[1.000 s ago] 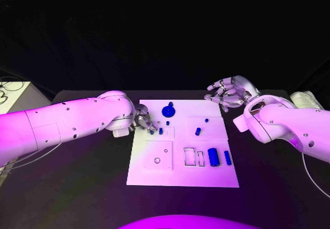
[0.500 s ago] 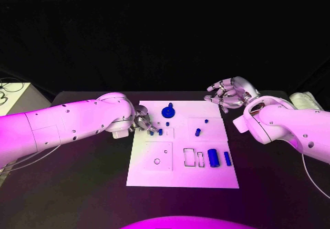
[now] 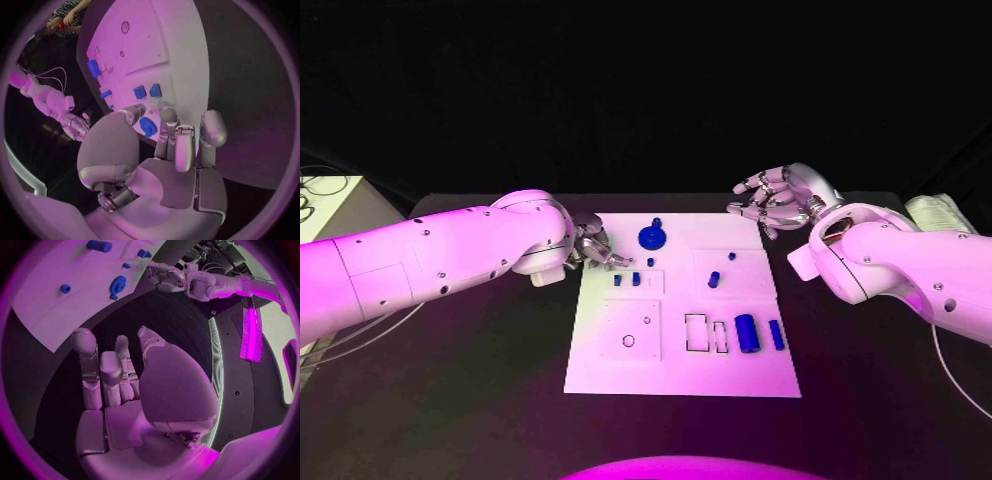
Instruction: Assemble the parts on the task board
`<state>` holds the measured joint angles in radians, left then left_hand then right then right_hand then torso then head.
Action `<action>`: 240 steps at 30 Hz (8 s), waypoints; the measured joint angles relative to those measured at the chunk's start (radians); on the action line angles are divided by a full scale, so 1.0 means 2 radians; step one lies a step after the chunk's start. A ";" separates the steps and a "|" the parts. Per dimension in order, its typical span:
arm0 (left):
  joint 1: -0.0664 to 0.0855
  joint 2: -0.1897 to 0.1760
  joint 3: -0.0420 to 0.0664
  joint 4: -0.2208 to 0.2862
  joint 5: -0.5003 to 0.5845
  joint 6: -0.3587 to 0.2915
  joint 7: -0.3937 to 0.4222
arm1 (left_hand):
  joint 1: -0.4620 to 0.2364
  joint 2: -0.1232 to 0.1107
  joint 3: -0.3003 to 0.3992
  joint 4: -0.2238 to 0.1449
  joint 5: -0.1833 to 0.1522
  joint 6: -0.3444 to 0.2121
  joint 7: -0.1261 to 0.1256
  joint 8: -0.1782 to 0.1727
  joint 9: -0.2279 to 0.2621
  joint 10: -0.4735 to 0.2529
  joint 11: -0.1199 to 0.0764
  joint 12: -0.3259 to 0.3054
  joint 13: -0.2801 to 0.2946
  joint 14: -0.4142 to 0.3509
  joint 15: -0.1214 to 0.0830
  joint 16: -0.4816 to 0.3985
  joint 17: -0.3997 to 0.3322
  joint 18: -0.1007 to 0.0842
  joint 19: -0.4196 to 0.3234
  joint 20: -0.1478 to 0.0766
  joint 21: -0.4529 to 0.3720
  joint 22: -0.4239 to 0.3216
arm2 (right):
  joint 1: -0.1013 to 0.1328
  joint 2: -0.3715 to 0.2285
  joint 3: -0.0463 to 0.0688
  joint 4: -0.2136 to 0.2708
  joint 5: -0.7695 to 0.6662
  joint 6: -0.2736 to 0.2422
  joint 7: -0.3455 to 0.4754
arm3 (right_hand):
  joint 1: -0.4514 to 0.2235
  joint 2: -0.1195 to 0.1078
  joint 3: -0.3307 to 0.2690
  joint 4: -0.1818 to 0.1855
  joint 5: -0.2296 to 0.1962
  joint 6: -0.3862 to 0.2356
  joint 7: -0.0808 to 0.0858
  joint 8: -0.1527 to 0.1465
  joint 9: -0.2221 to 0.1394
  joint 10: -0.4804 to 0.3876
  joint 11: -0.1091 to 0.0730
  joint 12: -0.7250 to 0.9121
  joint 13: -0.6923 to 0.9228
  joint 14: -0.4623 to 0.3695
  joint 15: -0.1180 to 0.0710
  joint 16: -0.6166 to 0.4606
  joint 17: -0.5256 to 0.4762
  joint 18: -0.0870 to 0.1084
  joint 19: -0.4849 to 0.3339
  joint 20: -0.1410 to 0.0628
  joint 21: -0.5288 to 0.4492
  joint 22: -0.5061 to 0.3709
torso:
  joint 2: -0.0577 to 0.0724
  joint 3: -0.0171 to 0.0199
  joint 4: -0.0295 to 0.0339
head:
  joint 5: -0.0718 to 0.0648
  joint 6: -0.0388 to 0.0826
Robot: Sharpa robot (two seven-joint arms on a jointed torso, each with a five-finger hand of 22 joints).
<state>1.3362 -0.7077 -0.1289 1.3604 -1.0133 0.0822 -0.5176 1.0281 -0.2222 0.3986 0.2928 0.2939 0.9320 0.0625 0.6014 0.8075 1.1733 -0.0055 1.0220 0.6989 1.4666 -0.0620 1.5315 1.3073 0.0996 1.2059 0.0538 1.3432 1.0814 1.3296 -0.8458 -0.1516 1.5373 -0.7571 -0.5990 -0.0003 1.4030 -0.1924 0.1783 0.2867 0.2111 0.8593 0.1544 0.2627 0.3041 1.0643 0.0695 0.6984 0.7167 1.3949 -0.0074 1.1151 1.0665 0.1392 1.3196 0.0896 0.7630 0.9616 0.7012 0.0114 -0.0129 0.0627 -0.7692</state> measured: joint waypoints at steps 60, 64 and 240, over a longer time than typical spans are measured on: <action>-0.039 0.059 -0.009 -0.028 -0.235 -0.140 0.195 | 0.244 -0.014 -0.019 -0.005 0.003 -0.059 0.040 -0.093 -0.223 -0.160 0.059 -0.195 -0.248 -0.176 0.058 -0.104 -0.238 0.037 -0.167 0.054 -0.175 -0.205 | -0.001 0.000 0.000 0.000 0.000 0.001 0.000 | 0.000 0.000 0.003 0.000 0.002 -0.001 -0.001 0.004 0.000 -0.004 0.000 -0.012 -0.014 0.000 0.000 -0.008 -0.001 0.000 0.000 0.000 -0.012 -0.009 | 0.000 0.0002 -0.0004 | -0.009 0.007; -0.039 0.063 -0.009 -0.031 -0.237 -0.135 0.191 | 0.250 -0.012 -0.013 -0.005 0.003 -0.055 0.041 -0.097 -0.226 -0.156 0.059 -0.197 -0.250 -0.176 0.058 -0.102 -0.239 0.037 -0.167 0.054 -0.170 -0.201 | -0.001 0.000 0.000 0.000 0.000 0.001 0.000 | 0.000 0.000 0.004 0.001 0.002 -0.001 -0.001 0.004 0.000 -0.004 0.000 -0.014 -0.016 0.000 0.000 -0.008 -0.001 0.000 0.000 0.000 -0.012 -0.009 | 0.000 0.0002 -0.0003 | -0.010 0.007; -0.049 0.017 0.022 -0.028 -0.143 -0.115 0.201 | 0.236 -0.010 0.107 -0.092 0.000 0.042 0.036 -0.136 -0.218 -0.029 0.038 -0.314 -0.264 -0.088 0.037 -0.039 -0.161 0.036 -0.135 0.032 -0.050 -0.081 | -0.001 -0.005 0.000 0.003 -0.001 0.001 0.001 | 0.000 0.000 0.005 0.000 0.002 -0.002 -0.002 0.008 0.000 -0.003 0.000 -0.020 -0.025 0.000 0.000 -0.012 0.001 0.000 0.000 0.000 -0.014 -0.010 | 0.000 0.0004 0.0001 | -0.010 0.000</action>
<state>1.2372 -0.6737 -0.0843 1.3051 -1.2992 -0.1477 -0.1165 1.4998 -0.2425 0.6124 0.1085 0.2936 1.0151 0.1341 0.3303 0.3717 1.1153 0.0715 0.3936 0.1705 1.2900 0.0110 1.4540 0.9852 0.1706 0.9364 0.1180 1.2441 0.9199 1.3269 -0.8565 -0.1517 1.5431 -0.7581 -0.5967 0.0011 1.4030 -0.1924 0.1892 0.2867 0.2149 0.8560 0.1511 0.2782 0.3046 1.0579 0.0703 0.6580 0.6673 1.3949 -0.0074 1.0919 1.0684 0.1391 1.3196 0.0896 0.7341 0.9418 0.7005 0.0122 -0.0128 0.0418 -0.7689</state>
